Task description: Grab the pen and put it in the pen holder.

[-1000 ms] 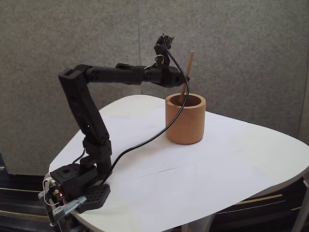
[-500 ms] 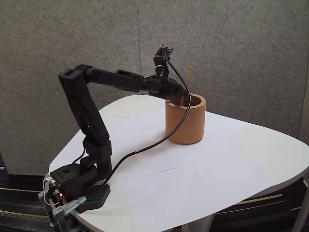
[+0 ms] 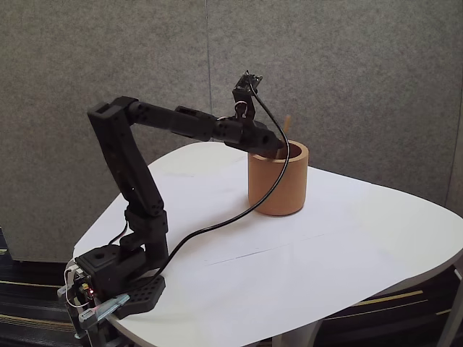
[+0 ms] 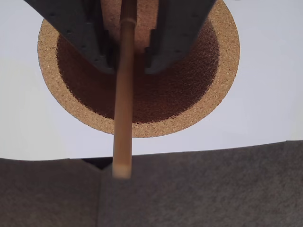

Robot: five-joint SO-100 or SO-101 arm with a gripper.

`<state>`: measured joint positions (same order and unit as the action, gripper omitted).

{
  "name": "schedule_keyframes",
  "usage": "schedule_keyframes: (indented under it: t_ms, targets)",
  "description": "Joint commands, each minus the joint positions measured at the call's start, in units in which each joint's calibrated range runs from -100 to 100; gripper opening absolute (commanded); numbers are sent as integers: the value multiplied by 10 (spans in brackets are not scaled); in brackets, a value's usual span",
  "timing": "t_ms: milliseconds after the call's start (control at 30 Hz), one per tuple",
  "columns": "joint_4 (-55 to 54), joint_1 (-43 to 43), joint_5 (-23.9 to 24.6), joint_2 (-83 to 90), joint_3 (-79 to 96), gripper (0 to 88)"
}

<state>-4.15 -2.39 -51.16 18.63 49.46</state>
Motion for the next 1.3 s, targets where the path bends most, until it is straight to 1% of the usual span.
schedule_keyframes:
  t_ms: [0,67,133,433,767,900,1067,1167,1267]
  targets:
    - [-10,3,1,22,-3,260]
    - [-10,6,2,22,-3,316]
    - [-10,6,2,22,-5,341]
    - [-9,6,-1,25,-19,344]
    - [-2,0,1,30,-187,344]
    - [-2,-2,2,30,-204,344]
    - [3,-34,2,38,-240,344]
    - [66,-58,3,59,-282,344]
    - [192,-83,3,98,-325,344]
